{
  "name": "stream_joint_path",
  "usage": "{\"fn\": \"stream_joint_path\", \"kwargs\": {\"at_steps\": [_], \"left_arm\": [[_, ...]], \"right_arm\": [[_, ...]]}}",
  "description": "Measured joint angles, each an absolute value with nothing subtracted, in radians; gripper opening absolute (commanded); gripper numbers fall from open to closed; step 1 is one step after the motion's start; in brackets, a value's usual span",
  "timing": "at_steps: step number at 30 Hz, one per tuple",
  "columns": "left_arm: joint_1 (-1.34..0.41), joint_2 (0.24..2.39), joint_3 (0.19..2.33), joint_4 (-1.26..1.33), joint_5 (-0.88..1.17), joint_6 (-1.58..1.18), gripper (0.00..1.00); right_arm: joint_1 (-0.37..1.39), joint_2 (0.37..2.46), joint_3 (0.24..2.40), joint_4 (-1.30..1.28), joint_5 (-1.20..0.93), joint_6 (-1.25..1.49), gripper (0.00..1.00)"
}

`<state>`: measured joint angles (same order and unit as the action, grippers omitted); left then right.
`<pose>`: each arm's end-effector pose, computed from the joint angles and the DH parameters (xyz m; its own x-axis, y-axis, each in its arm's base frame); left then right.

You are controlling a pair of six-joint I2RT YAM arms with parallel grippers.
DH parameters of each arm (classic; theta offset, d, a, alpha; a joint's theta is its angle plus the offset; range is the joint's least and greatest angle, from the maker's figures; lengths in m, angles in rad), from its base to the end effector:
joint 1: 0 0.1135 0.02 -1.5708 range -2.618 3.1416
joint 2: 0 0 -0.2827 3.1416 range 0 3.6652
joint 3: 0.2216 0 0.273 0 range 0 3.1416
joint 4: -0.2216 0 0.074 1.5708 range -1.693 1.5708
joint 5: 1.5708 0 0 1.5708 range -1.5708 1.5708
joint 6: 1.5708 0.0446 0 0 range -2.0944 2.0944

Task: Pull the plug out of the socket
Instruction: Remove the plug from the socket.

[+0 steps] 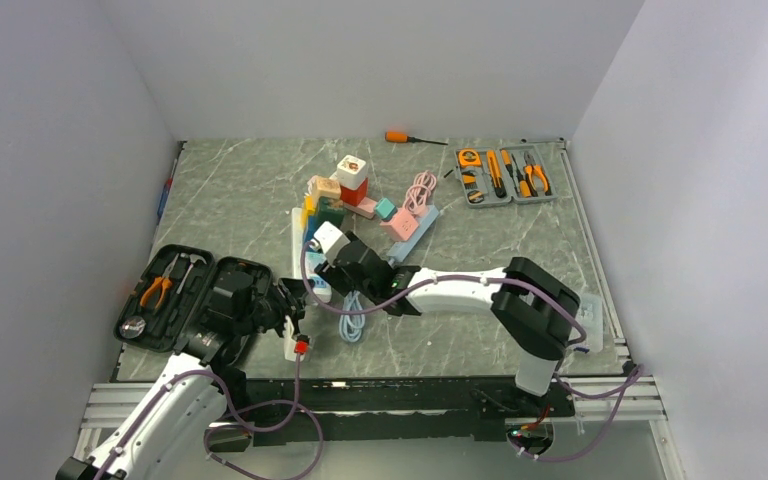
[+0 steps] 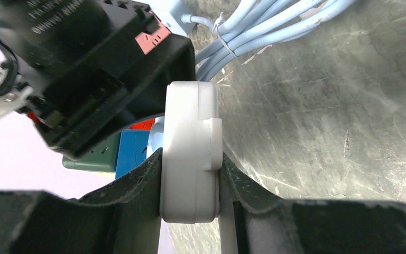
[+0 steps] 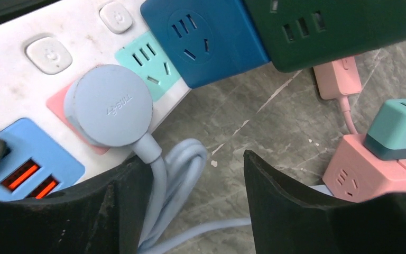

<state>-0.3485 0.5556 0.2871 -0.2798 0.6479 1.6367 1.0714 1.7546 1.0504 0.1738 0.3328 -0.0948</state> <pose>0.1281 -0.0752 0.1927 0.7870 0.5606 -0.2577 0.4390 -0.2154 0.8723 0.2109 0.3562 0.2060 -0.1754 -0.5084 -0.8431 -0.7146 0.6548 -0.2462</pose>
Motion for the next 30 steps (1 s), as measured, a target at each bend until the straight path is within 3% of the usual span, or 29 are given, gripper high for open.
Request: {"fn": "stream_joint_path", "kwargs": {"at_steps": [3,8,15,21,30], "left_arm": [[-0.348,0.553,0.289,-0.286,0.646,1.637,0.06],[-0.348,0.551,0.296,-0.291,0.635,1.631,0.06],[-0.347,0.553,0.318,-0.304,0.624,1.608,0.06],[-0.347,0.561,0.335,-0.327,0.624,1.61,0.06],[-0.347,0.588,0.365,-0.385,0.622,1.681,0.07]], "right_arm": [[1.074,1.791,1.052,0.21,0.355,-0.114,0.57],[1.091,1.818,1.059,0.249,0.376,-0.138,0.28],[1.122,1.848,1.093,0.257,0.422,-0.154,0.09],[1.135,1.848,1.093,0.265,0.463,-0.165,0.0],[1.141,1.847,1.088,0.278,0.49,-0.155,0.0]]}}
